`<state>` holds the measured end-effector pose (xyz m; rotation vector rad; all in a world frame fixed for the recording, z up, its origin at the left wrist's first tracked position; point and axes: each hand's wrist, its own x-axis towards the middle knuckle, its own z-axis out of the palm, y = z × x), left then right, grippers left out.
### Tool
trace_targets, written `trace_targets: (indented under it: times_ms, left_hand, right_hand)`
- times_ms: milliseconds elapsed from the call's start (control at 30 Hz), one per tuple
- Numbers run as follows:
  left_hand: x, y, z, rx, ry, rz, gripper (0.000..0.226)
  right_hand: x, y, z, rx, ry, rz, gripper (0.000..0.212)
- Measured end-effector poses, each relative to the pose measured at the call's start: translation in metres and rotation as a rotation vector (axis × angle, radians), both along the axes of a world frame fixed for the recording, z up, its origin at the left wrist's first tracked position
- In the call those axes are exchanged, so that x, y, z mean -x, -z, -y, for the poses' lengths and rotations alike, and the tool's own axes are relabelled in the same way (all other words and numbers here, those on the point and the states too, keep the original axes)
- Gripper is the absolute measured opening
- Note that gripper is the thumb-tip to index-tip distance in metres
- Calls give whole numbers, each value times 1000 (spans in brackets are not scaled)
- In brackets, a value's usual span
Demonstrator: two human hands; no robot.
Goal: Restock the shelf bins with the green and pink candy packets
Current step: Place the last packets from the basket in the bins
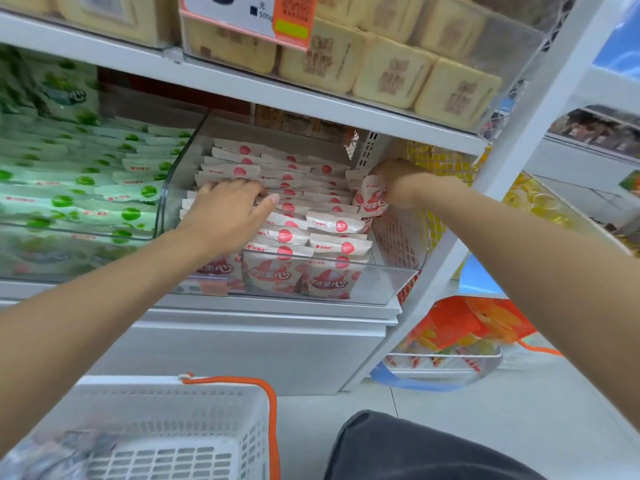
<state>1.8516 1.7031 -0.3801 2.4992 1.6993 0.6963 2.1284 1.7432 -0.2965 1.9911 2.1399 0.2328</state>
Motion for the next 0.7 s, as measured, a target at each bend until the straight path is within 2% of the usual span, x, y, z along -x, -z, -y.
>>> trace_targets:
  times_ms: [133,233,367,467,600,700]
  left_hand:
    - [-1,-1,1,3,0,-1,57]
    - [-1,-2,2,7,-1,3,57]
    - [-1,-1,2,0,2,10,58]
    - [-1,-1,1,-7,3,10,59]
    - [-1,-3,4,4,-9,6,57]
    - [-3,-6,7,10,-20,21,53]
  right_hand:
    - [3,18,1,57,20,11,45]
    - [3,28,-2,73,9,47,42]
    - [3,9,-3,87,-32,47,45]
    - [1,-1,-6,30,-65,42,33]
    - [4,15,-5,80,-52,42,16]
    - [5,21,-7,68,-54,65,18]
